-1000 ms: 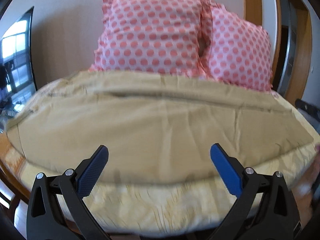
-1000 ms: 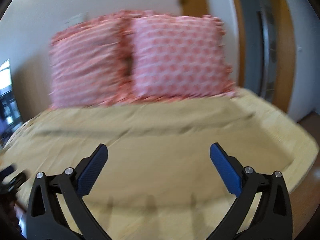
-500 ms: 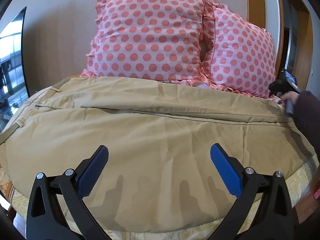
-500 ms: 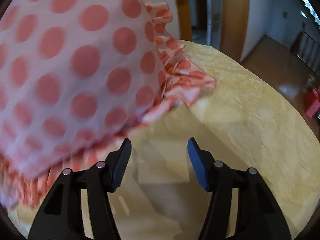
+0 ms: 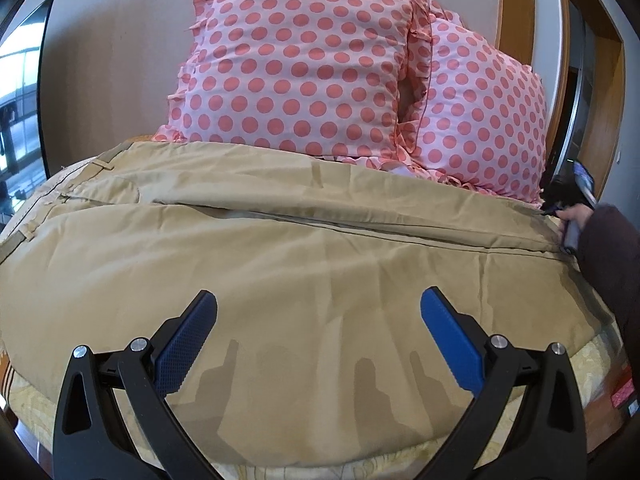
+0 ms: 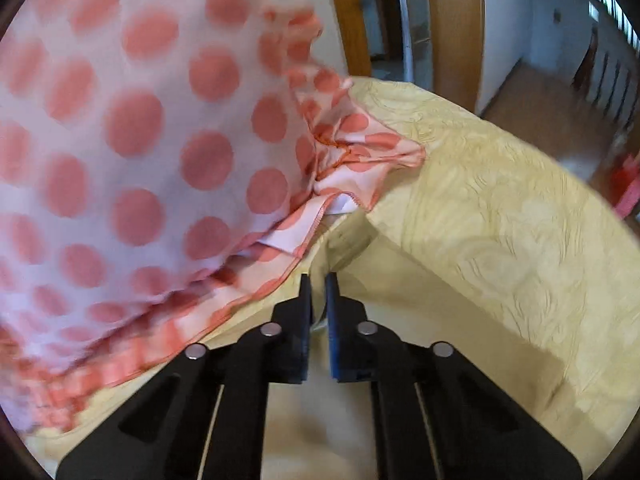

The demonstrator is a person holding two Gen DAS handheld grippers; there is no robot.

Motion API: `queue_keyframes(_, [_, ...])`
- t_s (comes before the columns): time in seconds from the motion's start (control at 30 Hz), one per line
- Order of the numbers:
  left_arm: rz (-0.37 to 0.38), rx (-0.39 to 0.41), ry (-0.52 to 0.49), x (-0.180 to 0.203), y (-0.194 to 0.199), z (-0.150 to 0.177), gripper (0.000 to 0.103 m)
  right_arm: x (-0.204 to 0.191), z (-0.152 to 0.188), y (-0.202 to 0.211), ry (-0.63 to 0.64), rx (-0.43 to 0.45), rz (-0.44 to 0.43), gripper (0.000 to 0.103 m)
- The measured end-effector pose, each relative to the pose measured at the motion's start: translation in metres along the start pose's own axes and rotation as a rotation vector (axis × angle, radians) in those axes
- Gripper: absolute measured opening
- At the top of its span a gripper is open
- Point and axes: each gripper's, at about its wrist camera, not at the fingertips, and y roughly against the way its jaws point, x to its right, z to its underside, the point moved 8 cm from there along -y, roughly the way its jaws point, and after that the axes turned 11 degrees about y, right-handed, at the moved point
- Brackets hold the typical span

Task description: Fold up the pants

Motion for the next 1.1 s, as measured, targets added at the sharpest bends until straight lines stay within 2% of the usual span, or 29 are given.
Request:
queue_keyframes(0.1, [0.010, 0.013, 0.017, -0.005, 0.011, 0.002, 0.102, 0.008, 0.014, 0.055, -0.022, 0.085, -0.138, 0.005])
queue_keyframes(0.17, [0.015, 0.020, 0.034, -0.009, 0.017, 0.003, 0.102, 0.021, 0.044, 0.110, -0.062, 0.138, -0.244, 0.005])
queue_keyframes(0.27, [0.041, 0.027, 0.076, -0.015, 0.025, 0.002, 0.102, 0.049, 0.085, 0.150, -0.136, 0.139, -0.325, 0.005])
queue_keyframes(0.33, [0.057, 0.034, 0.105, -0.018, 0.030, 0.001, 0.102, 0.063, 0.117, 0.157, -0.177, 0.086, -0.334, 0.005])
queue_keyframes(0.4, [0.066, 0.035, 0.122, -0.019, 0.032, -0.001, 0.102, 0.072, 0.136, 0.145, -0.233, 0.013, -0.365, 0.005])
queue_keyframes(0.47, [0.063, 0.029, 0.137, -0.021, 0.035, -0.002, 0.102, 0.076, 0.147, 0.132, -0.293, -0.049, -0.377, 0.012])
queue_keyframes(0.5, [0.055, 0.030, 0.140, -0.023, 0.037, -0.003, 0.102, 0.077, 0.150, 0.127, -0.313, -0.060, -0.383, 0.015])
queue_keyframes(0.57, [0.032, 0.046, 0.144, -0.028, 0.044, -0.003, 0.102, 0.075, 0.151, 0.122, -0.352, -0.070, -0.406, 0.027])
queue_keyframes(0.67, [0.006, 0.049, 0.160, -0.037, 0.048, -0.005, 0.102, 0.073, 0.149, 0.122, -0.356, -0.051, -0.411, 0.034])
queue_keyframes(0.7, [0.007, 0.046, 0.164, -0.039, 0.048, -0.006, 0.102, 0.071, 0.146, 0.120, -0.349, -0.048, -0.407, 0.032])
queue_keyframes(0.73, [0.016, 0.038, 0.172, -0.041, 0.047, -0.008, 0.102, 0.071, 0.143, 0.114, -0.332, -0.047, -0.399, 0.013])
queue_keyframes(0.77, [0.025, 0.029, 0.179, -0.042, 0.045, -0.012, 0.102, 0.073, 0.139, 0.111, -0.329, -0.044, -0.400, 0.001])
queue_keyframes(0.8, [0.041, 0.019, 0.187, -0.044, 0.044, -0.015, 0.102, 0.076, 0.135, 0.116, -0.339, -0.027, -0.431, 0.001])
queue_keyframes(0.87, [0.077, 0.004, 0.209, -0.048, 0.042, -0.027, 0.102, 0.083, 0.120, 0.148, -0.323, 0.083, -0.508, 0.001])
queue_keyframes(0.93, [0.084, 0.011, 0.234, -0.056, 0.042, -0.043, 0.102, 0.095, 0.112, 0.176, -0.287, 0.168, -0.496, 0.001])
queue_keyframes(1.03, [0.093, 0.004, 0.264, -0.065, 0.029, -0.069, 0.102, 0.110, 0.113, 0.187, -0.290, 0.178, -0.498, 0.001])
queue_keyframes(1.1, [0.091, -0.036, 0.301, -0.073, 0.006, -0.088, 0.102, 0.116, 0.116, 0.187, -0.300, 0.178, -0.504, 0.001])
